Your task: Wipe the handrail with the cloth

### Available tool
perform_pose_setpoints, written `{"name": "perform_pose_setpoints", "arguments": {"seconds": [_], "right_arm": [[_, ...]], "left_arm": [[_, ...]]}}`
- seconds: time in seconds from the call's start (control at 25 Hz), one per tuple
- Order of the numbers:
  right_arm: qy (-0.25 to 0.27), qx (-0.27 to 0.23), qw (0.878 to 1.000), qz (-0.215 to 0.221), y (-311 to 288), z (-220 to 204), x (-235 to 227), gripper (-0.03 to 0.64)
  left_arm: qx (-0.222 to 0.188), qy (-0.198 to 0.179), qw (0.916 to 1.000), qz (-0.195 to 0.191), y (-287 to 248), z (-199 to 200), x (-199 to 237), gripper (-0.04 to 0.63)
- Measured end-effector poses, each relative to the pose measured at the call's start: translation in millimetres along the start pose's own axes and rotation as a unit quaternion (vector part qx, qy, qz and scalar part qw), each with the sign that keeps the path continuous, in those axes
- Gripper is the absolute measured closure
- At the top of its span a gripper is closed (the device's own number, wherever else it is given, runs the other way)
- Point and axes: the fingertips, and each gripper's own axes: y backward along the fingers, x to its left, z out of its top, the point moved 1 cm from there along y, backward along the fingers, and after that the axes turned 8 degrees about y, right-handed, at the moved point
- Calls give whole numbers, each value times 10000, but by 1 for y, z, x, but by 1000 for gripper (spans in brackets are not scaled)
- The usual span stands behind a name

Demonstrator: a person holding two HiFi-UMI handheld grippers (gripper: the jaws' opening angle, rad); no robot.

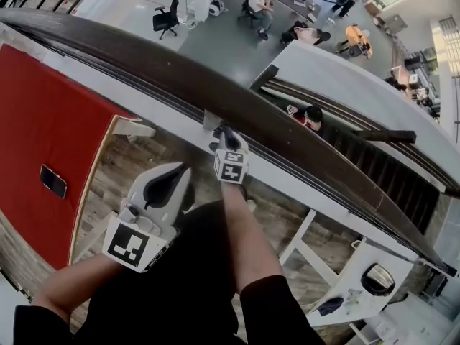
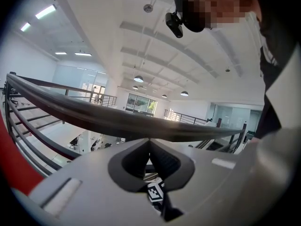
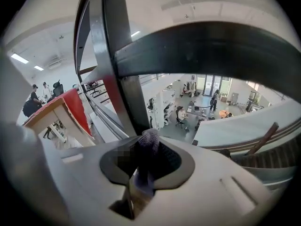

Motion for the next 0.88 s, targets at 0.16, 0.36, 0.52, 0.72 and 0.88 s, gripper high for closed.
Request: {"name": "perform_pose_setpoints", "arguments": {"seconds": [0.16, 0.36, 0.52, 0.72, 0.88], "right_arm": [[-133, 25, 9997, -189, -7, -2, -6, 549], [-323, 164, 9991, -220, -23, -6, -11, 549], [-375, 246, 9989, -139, -28, -12, -11, 551], [-246, 267, 9993, -35, -24, -14, -13, 549], [-295, 361, 9988, -164, -17, -20, -22, 549]], "left_arm": [[11, -17, 9999, -114, -6, -1, -2, 597], [142, 109, 9997, -148, -15, -8, -5, 597], [213, 141, 9997, -53, -17, -10, 0, 597], [268, 166, 9995, -32, -23, -11, -2, 597], [348, 161, 9992, -79, -26, -11, -9, 597]]}}
